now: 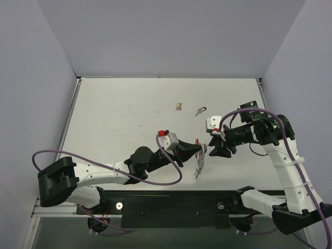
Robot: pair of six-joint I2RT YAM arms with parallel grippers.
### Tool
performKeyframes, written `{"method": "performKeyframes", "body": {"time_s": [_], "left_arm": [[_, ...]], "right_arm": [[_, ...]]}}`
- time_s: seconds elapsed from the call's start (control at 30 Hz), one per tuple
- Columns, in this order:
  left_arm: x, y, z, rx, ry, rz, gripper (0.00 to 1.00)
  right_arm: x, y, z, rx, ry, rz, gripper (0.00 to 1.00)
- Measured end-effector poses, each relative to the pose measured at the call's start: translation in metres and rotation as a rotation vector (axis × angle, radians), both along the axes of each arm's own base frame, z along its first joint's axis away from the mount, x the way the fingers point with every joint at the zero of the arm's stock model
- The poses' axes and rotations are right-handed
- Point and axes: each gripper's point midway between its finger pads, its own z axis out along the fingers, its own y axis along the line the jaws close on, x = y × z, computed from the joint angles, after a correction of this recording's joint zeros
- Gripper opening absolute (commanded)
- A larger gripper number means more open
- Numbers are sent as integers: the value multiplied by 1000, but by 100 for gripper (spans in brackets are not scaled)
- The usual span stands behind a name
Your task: Put the keys on the keyring
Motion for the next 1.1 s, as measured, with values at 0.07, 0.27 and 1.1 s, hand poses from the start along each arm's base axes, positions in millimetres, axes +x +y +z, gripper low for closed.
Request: {"method": "performKeyframes", "body": {"time_s": [0.07, 0.27, 1.1], "left_arm": [[-1, 0, 2, -9, 0, -7, 0], [-2, 0, 4, -16, 0, -11, 0], [0, 0, 6, -39, 29, -2, 0]], "right_arm": [[3, 1, 2, 8, 0, -24, 36], [12, 3, 5, 20, -6, -69, 36], [20, 9, -2, 50, -27, -84, 0]]}}
